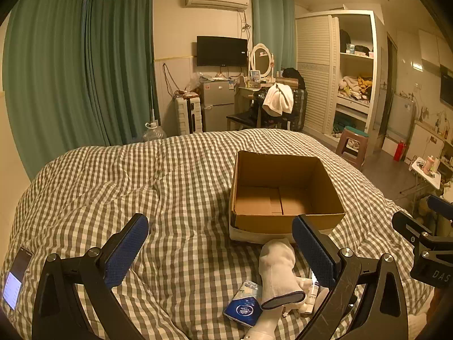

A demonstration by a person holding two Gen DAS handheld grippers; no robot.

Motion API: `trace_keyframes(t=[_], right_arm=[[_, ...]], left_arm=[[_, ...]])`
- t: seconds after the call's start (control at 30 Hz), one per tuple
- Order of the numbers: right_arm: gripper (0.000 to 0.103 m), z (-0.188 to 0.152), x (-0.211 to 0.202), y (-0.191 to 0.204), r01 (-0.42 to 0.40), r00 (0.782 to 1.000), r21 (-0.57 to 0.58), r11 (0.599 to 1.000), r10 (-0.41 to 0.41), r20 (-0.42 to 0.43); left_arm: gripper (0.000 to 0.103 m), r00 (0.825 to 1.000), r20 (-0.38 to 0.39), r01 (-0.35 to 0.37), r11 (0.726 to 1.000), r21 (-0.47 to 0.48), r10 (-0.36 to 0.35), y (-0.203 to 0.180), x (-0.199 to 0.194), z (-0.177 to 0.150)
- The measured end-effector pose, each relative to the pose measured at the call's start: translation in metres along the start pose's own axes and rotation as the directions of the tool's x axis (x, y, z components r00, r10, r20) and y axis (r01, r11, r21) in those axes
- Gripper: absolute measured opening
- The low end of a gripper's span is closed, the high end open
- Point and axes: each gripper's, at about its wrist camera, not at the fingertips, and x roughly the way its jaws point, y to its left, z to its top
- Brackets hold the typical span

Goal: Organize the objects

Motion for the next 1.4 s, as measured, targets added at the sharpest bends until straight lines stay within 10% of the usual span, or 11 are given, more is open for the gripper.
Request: trace_keyframes(t=[1.4], right_arm=[[0.103,0.004,-0.018,0.007,-0.018,0.999,-0.053,0.998,0.021,0.044]], left_arm=[[0.103,0.994,-0.028,-0.106,0.990,-0.093,0.104,-0.005,-0.008,0.005]])
